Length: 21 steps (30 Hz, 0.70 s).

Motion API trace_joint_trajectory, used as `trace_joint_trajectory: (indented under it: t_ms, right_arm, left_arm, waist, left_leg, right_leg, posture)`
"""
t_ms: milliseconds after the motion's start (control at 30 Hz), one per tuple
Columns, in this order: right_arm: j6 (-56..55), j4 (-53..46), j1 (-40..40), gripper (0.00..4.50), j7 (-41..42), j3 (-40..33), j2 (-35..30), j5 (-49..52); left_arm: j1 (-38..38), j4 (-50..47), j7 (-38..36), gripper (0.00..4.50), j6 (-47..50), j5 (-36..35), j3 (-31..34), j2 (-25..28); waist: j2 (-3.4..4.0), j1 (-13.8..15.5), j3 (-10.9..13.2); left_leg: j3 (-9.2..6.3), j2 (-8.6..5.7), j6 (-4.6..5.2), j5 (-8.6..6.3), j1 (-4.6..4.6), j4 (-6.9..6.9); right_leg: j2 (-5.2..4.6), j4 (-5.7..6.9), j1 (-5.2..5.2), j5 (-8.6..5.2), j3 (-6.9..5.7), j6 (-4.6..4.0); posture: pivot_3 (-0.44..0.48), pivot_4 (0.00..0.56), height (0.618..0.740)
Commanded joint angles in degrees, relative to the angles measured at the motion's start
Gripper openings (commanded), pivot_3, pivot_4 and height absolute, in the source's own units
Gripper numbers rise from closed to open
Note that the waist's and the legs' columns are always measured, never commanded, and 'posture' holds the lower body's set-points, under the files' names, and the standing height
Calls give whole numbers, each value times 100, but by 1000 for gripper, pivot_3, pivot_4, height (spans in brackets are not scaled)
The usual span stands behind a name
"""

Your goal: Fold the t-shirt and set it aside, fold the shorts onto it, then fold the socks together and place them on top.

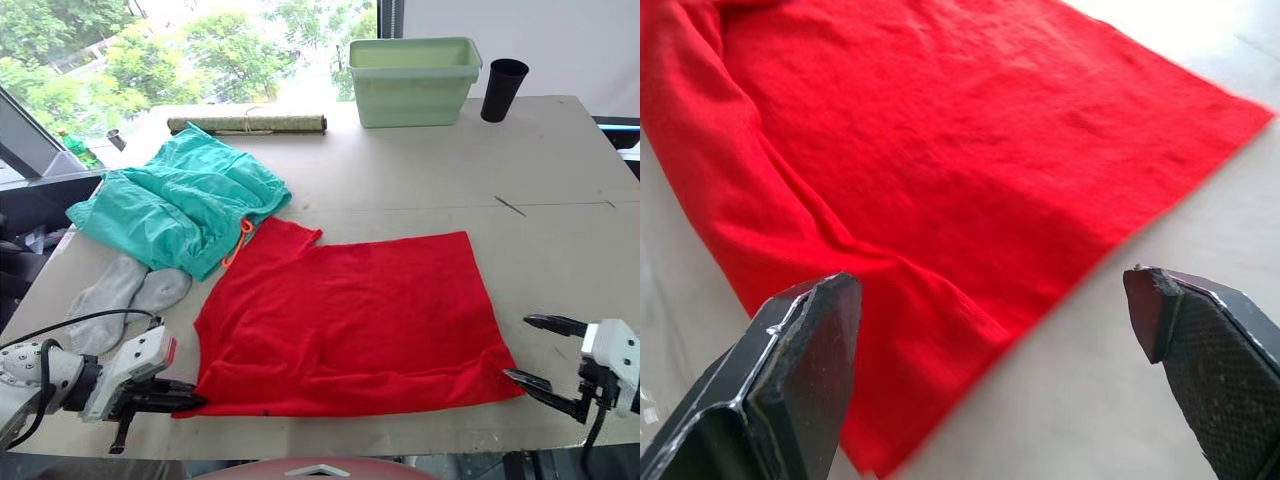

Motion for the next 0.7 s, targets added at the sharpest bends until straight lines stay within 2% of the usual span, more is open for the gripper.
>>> trace_joint_trajectory:
  t_ms: [33, 100, 200, 233, 300, 400, 567, 700]
  right_arm:
    - [300, -171, -97, 4427, -177, 5, 169, 97]
    - [337, -108, -158, 4427, -114, -20, 215, 104]
    - [199, 159, -282, 4427, 8, -51, 269, -5]
    - [94, 305, -330, 4500, 71, -53, 291, -63]
    - [-50, 530, -396, 4500, 178, -51, 325, -131]
    - [-201, 737, -441, 4500, 296, -88, 362, -181]
    - [-148, 818, -455, 4500, 456, -176, 380, -25]
    - [292, 643, -707, 4500, 216, -213, 376, 210]
  left_arm:
    - [378, 76, -247, 0, -6, -21, 112, 28]
    - [374, 64, -274, 0, -21, -148, 273, -52]
    - [-110, 152, -141, 0, 29, -570, 454, -389]
    - [-145, 72, -142, 811, 100, -604, 470, -396]
    - [-157, -19, -45, 1638, 115, -540, 489, -449]
    - [166, -25, -729, 3115, 121, -820, 767, -246]
    - [197, 390, -1389, 3115, -89, -961, 1307, -97]
    - [-926, 1025, -1163, 3115, 239, -1272, 1327, -128]
  waist:
    - [-3, -3, 2]
    - [-16, 4, 10]
    - [-32, 21, 21]
    - [-53, 40, 33]
    - [-77, 63, 46]
    - [-82, 62, 48]
    - [-82, 44, 52]
    - [-75, 77, 59]
  left_leg:
    - [1, 0, 0, 0, 0, -5]
    - [2, 0, -2, 1, -1, -10]
    - [1, -1, -2, 1, -3, -10]
    - [1, -1, -2, 1, -3, -8]
    - [0, -1, -5, 3, -5, -4]
    - [0, -4, -4, 2, -9, 0]
    - [0, -2, -13, 8, -8, -3]
    - [-1, -2, -9, 6, -7, -1]
  right_leg:
    - [0, -5, 0, 0, 0, 0]
    - [2, -10, -1, 1, 0, -2]
    - [1, -14, -1, 1, -1, -1]
    - [1, -13, 0, 0, -1, 0]
    - [1, -13, 0, 1, -3, 0]
    - [-2, -16, 2, 1, -3, 0]
    - [-1, -16, 0, 2, -5, -2]
    - [-1, -15, 1, 0, -6, 0]
  posture:
    - [0, 150, 737]
    - [0, 150, 737]
    - [0, 150, 737]
    - [0, 150, 737]
    - [0, 150, 737]
    - [0, 150, 737]
    - [0, 150, 737]
    - [0, 150, 737]
